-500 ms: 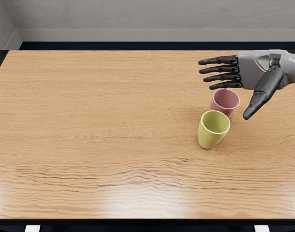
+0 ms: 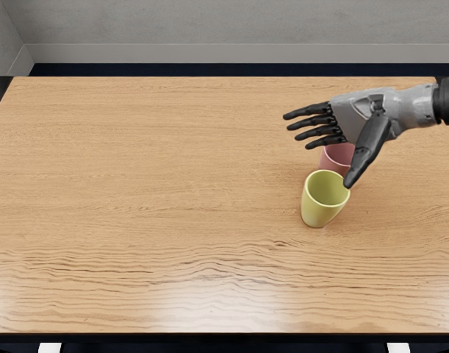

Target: Pick up cup and place in cup with right hand

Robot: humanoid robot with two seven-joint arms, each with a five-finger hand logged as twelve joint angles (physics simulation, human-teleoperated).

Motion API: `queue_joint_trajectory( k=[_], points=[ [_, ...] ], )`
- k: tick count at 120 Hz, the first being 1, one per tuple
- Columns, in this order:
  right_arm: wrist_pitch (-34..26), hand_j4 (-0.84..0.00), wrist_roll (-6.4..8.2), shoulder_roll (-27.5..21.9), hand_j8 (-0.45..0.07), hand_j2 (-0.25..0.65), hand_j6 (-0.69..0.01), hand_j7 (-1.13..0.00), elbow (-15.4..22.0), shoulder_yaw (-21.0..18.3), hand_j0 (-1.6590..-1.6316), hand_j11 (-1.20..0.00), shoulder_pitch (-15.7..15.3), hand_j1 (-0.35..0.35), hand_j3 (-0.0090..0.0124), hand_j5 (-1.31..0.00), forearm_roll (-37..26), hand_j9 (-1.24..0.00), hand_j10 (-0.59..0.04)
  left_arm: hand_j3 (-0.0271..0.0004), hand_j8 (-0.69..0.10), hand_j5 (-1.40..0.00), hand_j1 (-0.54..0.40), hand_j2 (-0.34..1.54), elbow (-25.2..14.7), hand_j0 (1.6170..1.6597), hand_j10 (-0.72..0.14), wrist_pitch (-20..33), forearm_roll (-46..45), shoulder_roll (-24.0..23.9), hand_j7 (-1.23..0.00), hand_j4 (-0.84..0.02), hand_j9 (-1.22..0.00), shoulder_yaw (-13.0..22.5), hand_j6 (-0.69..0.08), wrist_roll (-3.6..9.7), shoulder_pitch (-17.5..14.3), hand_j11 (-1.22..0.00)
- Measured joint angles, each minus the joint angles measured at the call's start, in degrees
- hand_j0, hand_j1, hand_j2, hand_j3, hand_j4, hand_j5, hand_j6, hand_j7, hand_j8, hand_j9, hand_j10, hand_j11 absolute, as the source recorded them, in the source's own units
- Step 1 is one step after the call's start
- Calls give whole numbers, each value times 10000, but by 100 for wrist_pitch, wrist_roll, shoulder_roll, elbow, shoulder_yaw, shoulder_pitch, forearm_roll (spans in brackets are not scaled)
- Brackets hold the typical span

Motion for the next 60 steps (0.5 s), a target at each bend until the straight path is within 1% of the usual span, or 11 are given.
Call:
queue_joint_trajectory(
  k=[8,20,34,40,47,54,60],
  points=[
    [0,-401,-66,130,-402,-78,-402,-514,-20,-32,-16581,-513,204,-3022,0,-514,-481,-514,-401,-1,-7,-1,3491,4,13,16581,-5,0,0,0,0,-6,0,1,-8,0,-31,0],
    [-1,-419,-111,486,-420,-81,-422,-531,24,-66,-16581,-531,431,-3006,0,-532,-1322,-531,-417,0,-5,0,3489,2,32,16581,-4,0,3,0,0,-4,0,3,-6,0,-253,0],
    [-2,-436,-129,693,-436,-83,-441,-546,171,-87,-16581,-547,599,-2991,0,-548,-2018,-547,-432,0,-4,0,3490,2,46,16581,-3,0,3,0,0,-4,0,8,-5,0,-254,0],
    [-72,-452,-133,752,-453,-85,-458,-566,287,-122,-16581,-566,666,-2973,0,-568,-2266,-567,-448,0,-4,0,3491,2,50,16581,-3,0,3,0,0,-4,0,9,-5,0,-238,0],
    [-187,-467,-135,860,-468,-87,-473,-583,389,-261,-16581,-584,802,-2958,0,-586,-2558,-585,-462,0,-5,0,3491,2,52,16581,-3,0,3,0,0,-4,0,10,-5,0,-235,0],
    [-384,-475,-137,974,-476,-89,-482,-592,486,-505,-16581,-593,981,-2949,0,-594,-2805,-593,-469,0,-6,0,3491,3,54,16581,-4,0,4,0,0,-4,0,11,-6,0,-235,0],
    [-556,-479,-137,1000,-480,-90,-487,-596,681,-680,-16581,-597,1087,-2944,0,-599,-2984,-598,-473,0,-7,-1,3491,3,55,16581,-5,0,3,0,0,-5,0,11,-7,0,-235,0]
  ],
)
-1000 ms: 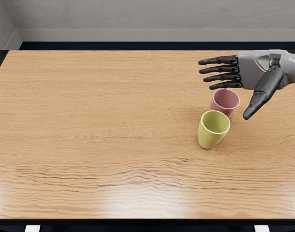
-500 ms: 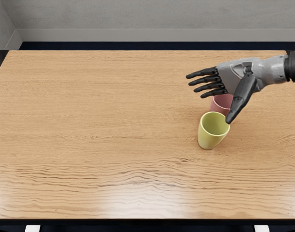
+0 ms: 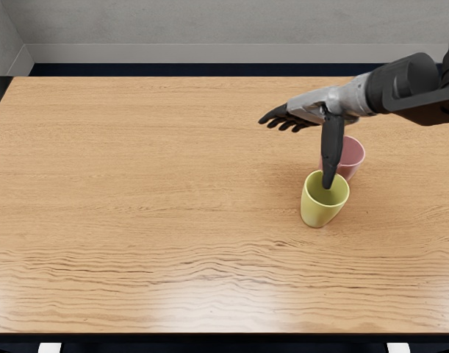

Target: Pick up cup and place in cup with right hand

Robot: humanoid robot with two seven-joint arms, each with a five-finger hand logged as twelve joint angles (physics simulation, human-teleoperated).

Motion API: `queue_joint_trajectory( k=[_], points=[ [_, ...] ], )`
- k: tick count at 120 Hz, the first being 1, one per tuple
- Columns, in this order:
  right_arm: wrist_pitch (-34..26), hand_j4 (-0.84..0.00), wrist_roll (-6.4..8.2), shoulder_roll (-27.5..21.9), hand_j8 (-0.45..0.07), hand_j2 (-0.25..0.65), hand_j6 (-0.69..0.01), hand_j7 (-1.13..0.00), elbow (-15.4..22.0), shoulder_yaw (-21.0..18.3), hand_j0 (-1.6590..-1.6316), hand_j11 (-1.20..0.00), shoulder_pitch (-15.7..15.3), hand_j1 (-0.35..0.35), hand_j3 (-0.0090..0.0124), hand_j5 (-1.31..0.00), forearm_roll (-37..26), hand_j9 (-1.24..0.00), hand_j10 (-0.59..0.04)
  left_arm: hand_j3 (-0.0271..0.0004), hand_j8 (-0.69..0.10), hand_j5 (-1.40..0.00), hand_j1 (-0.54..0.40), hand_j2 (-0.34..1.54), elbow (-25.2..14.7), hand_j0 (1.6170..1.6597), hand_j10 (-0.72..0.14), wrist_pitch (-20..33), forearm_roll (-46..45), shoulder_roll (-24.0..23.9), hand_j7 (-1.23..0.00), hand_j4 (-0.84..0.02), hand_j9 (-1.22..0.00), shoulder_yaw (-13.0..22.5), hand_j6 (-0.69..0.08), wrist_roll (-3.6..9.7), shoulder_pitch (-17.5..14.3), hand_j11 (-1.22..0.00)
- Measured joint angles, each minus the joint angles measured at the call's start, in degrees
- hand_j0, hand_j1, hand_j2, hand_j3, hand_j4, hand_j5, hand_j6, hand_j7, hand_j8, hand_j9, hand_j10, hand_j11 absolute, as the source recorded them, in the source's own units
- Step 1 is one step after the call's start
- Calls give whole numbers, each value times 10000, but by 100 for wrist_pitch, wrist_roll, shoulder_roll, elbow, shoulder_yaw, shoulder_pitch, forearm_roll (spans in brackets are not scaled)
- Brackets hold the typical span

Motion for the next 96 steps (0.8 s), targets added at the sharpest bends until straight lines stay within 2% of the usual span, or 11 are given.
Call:
queue_joint_trajectory(
  k=[16,30,48,74,96],
  points=[
    [-630,-489,-1,-358,-492,-91,-499,-606,886,-321,-16581,-607,125,-2936,0,-609,-594,-608,-483,0,-7,-1,3491,3,1,16581,-5,0,-1,0,0,-5,0,0,-7,0,0,0],
    [-850,-508,-1,-514,-511,-91,-520,-627,1267,-511,-16581,-628,156,-2918,0,-630,-887,-629,-502,0,-6,-1,3491,3,1,16581,-4,0,0,0,0,-5,0,0,-6,0,9,0],
    [-925,-456,-1,-571,-460,-79,-470,-556,1411,-692,-16581,-558,145,-2985,0,-560,-1072,-559,-450,0,-4,0,3490,2,1,16581,-3,0,1,0,0,-3,0,-2,-5,0,30,0],
    [-1318,-605,-1,-538,-610,-105,-621,-744,1450,-925,-16581,-746,-109,-2813,0,-749,-1858,-747,-598,0,-6,-1,3491,3,2,16581,-4,0,-1,0,0,-4,0,-1,-6,0,44,0],
    [-1377,-793,-1,-425,-799,-139,-811,-984,1454,-956,-16581,-986,-210,-2593,0,-989,-2478,-987,-785,0,-5,0,3491,3,1,16581,-3,0,1,0,0,-4,0,-7,-6,0,44,0]
  ],
)
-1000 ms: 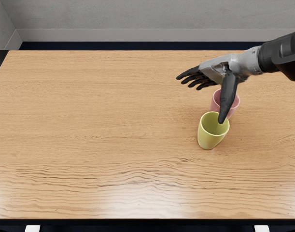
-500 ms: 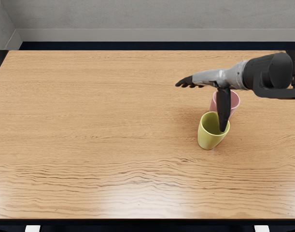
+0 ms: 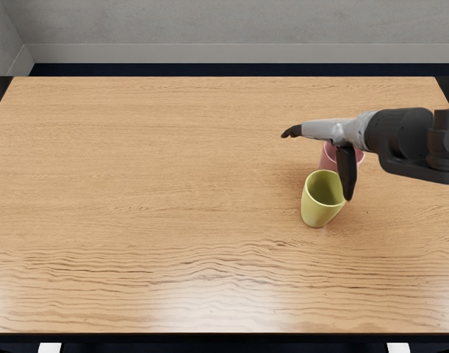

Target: Pick up cup and place in cup with right hand

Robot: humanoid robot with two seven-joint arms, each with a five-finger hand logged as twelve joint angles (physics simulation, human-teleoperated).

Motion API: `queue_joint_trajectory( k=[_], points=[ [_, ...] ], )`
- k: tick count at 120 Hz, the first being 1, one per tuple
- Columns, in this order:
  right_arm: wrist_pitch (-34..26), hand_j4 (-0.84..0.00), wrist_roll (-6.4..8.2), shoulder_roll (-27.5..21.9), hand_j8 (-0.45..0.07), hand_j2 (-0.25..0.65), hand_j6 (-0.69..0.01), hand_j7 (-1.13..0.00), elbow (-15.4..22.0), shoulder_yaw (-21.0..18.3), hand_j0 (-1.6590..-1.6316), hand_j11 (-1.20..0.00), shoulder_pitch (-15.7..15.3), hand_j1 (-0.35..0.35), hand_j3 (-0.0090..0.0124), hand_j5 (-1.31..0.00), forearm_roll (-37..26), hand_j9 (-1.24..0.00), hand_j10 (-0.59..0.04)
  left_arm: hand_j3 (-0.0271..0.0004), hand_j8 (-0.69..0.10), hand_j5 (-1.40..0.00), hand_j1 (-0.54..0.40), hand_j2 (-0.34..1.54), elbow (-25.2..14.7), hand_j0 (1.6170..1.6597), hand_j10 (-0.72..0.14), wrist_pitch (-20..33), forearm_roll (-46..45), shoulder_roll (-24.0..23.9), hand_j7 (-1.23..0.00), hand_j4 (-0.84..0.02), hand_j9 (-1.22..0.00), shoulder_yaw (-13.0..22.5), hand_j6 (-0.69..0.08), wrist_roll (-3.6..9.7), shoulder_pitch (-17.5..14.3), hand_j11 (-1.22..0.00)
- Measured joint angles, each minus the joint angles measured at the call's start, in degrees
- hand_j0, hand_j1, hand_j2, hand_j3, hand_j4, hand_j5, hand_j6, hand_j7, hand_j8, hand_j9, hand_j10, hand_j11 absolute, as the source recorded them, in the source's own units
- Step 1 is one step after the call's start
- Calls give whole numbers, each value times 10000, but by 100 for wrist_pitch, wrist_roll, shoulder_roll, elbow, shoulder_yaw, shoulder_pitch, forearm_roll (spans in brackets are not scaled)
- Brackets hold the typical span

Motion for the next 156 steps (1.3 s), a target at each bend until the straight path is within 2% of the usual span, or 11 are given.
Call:
queue_joint_trajectory(
  k=[28,54,83,104,106,111,112,114,131,156],
  points=[
    [383,-722,0,141,-727,-125,-740,-891,1,-7,-16581,-894,-28,-2679,0,-896,-199,-895,-714,0,-5,0,3491,3,2,16581,-3,0,-2,0,0,-4,0,-1,-6,0,129,0],
    [300,-1060,0,356,-1066,-193,-1077,-1333,1,-11,-16581,-1336,-263,-2271,0,-1338,-764,-1337,-1053,0,-5,0,3491,3,1,16581,-3,0,-3,0,0,-4,0,-1,-5,0,167,0],
    [274,-1227,-2,453,-1261,142,-1265,-1553,1,-11,-16582,-1529,-355,-1916,0,-1570,-927,-1543,-1263,0,-6,-1,3491,3,0,16581,-4,0,-2,0,0,-4,0,-2,-6,0,163,0],
    [284,-1213,-4,454,-1288,892,-1318,-1558,1,-14,-16583,-1531,-384,-1342,1,-1624,-944,-1561,-1309,0,-4,0,3490,3,0,16581,-2,0,-2,0,0,-3,0,-2,-4,0,132,0],
    [282,-1229,-3,453,-1300,1534,-1329,-1558,1,-14,-16584,-1528,-387,-1275,1,-1616,-942,-1557,-1318,0,-4,0,3491,3,0,16581,-2,0,-2,0,0,-3,0,-1,-4,0,132,0],
    [281,-1252,-3,446,-1319,1960,-1347,-1553,2,-15,-16583,-1523,-394,-1047,1,-1605,-941,-1550,-1334,-1,-4,-1,3491,3,1,16581,-3,0,-3,0,0,-3,0,-1,-5,0,125,0],
    [279,-1262,-2,444,-1322,3155,-1349,-1548,2,-15,-16587,-1518,-395,-991,1,-1591,-938,-1542,-1334,-1,-6,-1,3491,3,0,16581,-4,0,-3,0,0,-4,0,0,-6,0,120,0],
    [280,-1250,-2,441,-1306,2892,-1332,-1537,1,-15,-16581,-1509,-397,-1087,0,-1577,-936,-1531,-1316,-1,-6,-1,3491,4,0,16581,-4,0,-4,0,0,-4,0,1,-6,0,112,0],
    [302,-1097,-1,466,-1127,1367,-1146,-1361,1,-7,-16581,-1348,-387,-1752,0,-1383,-927,-1360,-1126,0,-6,-1,3490,4,1,16581,-4,0,-4,0,0,-5,0,-1,-7,0,21,0],
    [288,-981,0,647,-995,389,-1008,-1226,1,-17,-16581,-1223,-501,-2193,0,-1237,-926,-1227,-987,0,-4,0,3491,3,0,16581,-2,0,-2,0,0,-3,0,-4,-5,0,-18,0]
  ],
)
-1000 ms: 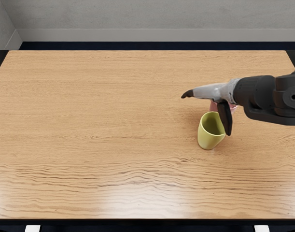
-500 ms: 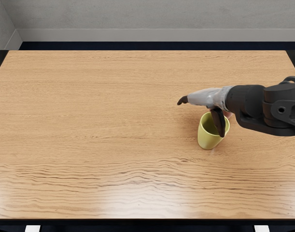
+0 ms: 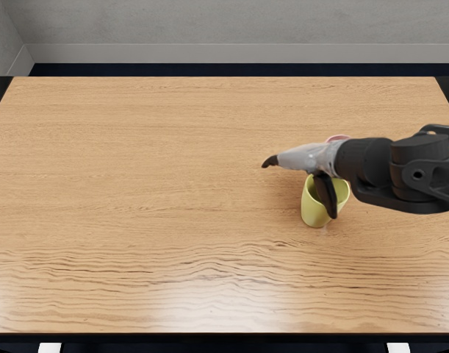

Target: Pick up cup and place in cup with right hand

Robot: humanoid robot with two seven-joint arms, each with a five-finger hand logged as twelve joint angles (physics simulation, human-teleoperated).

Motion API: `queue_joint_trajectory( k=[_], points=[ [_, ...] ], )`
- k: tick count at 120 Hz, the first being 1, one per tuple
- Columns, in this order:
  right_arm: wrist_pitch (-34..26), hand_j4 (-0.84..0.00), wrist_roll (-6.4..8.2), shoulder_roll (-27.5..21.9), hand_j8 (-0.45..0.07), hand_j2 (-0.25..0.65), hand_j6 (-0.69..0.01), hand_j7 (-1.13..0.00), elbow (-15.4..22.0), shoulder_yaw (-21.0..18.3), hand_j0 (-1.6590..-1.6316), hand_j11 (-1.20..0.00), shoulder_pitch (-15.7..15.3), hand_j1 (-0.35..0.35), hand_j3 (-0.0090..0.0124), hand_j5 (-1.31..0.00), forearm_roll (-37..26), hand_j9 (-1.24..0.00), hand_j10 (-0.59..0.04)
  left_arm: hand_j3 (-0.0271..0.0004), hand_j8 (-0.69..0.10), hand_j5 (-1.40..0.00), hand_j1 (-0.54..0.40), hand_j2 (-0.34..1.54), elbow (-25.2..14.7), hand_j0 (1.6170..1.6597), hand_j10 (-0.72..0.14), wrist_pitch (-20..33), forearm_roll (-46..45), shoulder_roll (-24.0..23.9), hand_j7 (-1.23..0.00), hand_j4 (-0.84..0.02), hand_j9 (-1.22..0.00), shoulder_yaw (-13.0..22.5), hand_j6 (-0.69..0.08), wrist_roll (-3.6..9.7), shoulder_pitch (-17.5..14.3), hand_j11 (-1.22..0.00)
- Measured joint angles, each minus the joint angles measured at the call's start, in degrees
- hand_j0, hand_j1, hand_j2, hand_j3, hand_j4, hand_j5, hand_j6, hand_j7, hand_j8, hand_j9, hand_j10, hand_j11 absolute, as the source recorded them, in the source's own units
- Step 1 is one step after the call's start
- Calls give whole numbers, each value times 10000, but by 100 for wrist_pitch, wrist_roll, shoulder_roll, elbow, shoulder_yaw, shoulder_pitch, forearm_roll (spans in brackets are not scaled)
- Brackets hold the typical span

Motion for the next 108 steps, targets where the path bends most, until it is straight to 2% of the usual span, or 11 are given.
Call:
queue_joint_trajectory(
  k=[28,46,51,64,86,108],
  points=[
    [-84,-1386,0,52,-1396,-76,-1409,-1762,0,-35,-16581,-1764,-140,-1822,0,-1774,-228,-1768,-1387,0,-5,0,3491,3,0,16581,-3,0,-1,0,0,-4,0,-14,-6,0,0,0],
    [-142,-1503,-1,-17,-1518,-15,-1545,-1920,1,-42,-16582,-1944,-200,-1397,0,-1957,-361,-1948,-1509,0,-5,0,3491,3,0,16581,-3,0,-1,0,0,-4,0,-9,-6,0,0,0],
    [-147,-1562,-1,-37,-1578,10,-1609,-2004,1,-48,-16582,-2035,-209,-1215,0,-2049,-375,-2039,-1570,0,-5,0,3491,3,0,16581,-3,0,0,0,0,-4,0,-7,-6,0,0,0],
    [-152,-2007,-2,-62,-2032,386,-2064,-2587,1,-80,-16581,-2621,-231,-180,0,-2648,-395,-2628,-2028,0,-5,0,3491,3,0,16581,-3,0,-1,0,0,-4,0,-1,-6,0,0,0],
    [-157,-2630,-1,-85,-2644,-114,-2676,-3401,0,-96,-16579,-3433,-242,-29,0,-3447,-399,-3437,-2637,0,-6,-1,3491,4,0,16581,-4,0,-1,0,0,-5,0,-11,-7,0,3,0],
    [-162,-2842,0,-298,-2847,-417,-2871,-3666,0,-99,-16580,-3690,-266,22,0,-3691,-397,-3690,-2835,0,-5,0,3491,3,3,16581,-3,0,-2,0,0,-4,0,-2,-6,0,0,0]
  ],
)
